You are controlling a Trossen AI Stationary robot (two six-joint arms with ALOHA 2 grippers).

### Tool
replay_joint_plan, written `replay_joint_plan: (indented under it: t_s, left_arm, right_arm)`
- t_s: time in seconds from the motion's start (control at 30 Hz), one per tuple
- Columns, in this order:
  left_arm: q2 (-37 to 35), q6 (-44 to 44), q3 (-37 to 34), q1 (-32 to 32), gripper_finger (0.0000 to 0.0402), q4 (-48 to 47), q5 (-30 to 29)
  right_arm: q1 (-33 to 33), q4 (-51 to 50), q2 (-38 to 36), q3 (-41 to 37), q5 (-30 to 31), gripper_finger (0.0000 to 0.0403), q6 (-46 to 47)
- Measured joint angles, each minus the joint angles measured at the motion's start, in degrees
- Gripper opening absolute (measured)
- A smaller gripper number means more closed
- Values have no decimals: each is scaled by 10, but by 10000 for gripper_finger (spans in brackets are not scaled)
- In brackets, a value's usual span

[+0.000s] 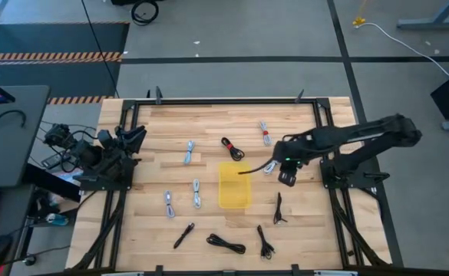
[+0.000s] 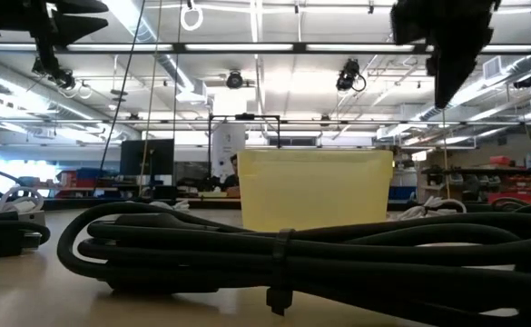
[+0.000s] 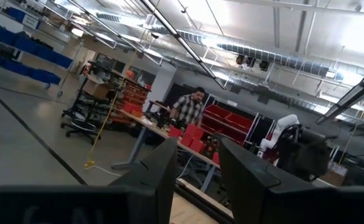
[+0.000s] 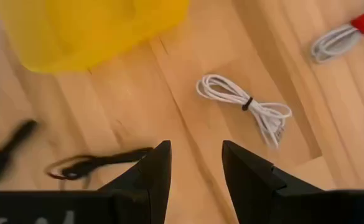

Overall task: Pick and place USB-C Cables
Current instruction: Put the white charger cable into the yellow bin

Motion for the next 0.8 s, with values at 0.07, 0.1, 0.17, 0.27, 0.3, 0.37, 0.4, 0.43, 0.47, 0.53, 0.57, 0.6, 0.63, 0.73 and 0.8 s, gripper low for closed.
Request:
replay_joint_plan:
  t_s: [0.07,0.1,0.17,0.27,0.3,0.37,0.4,0.43,0.47,0.53,0.57,0.6,0.63,0.73,0.8]
  left_arm:
    - [0,-4,0,0,128,-1,0]
    - [0,-4,0,0,128,-1,0]
    - [0,-4,0,0,128,-3,0]
    - [0,-4,0,0,128,-4,0]
    - [0,-4,0,0,128,-4,0]
    - [0,-4,0,0,128,-5,0]
    - [0,-4,0,0,128,-4,0]
    - [0,-4,0,0,128,-5,0]
    - [0,-4,0,0,128,-5,0]
    - [0,-4,0,0,128,-5,0]
    - [0,-4,0,0,128,-5,0]
    - [0,-4,0,0,129,-5,0]
    - [0,-4,0,0,128,-5,0]
    - [0,-4,0,0,128,-5,0]
    - [0,-4,0,0,129,-6,0]
  right_arm:
    - [-14,6,28,0,-13,149,-39]
    - [-22,8,41,0,-20,149,-58]
    - [-38,7,67,0,-30,149,-99]
    - [-61,3,105,0,-32,149,-168]
    - [-68,3,117,0,-32,149,-188]
    - [-81,3,138,0,-32,149,-226]
    - [-88,3,147,0,-32,149,-244]
    - [-94,6,155,0,-32,148,-262]
    - [-100,9,161,0,-32,148,-278]
    - [-114,15,173,0,-38,148,-305]
    - [-121,16,177,0,-44,148,-317]
    - [-127,16,182,0,-48,148,-329]
    - [-133,17,185,0,-49,148,-343]
    - [-149,25,194,0,-50,148,-375]
    - [-160,33,198,0,-60,148,-394]
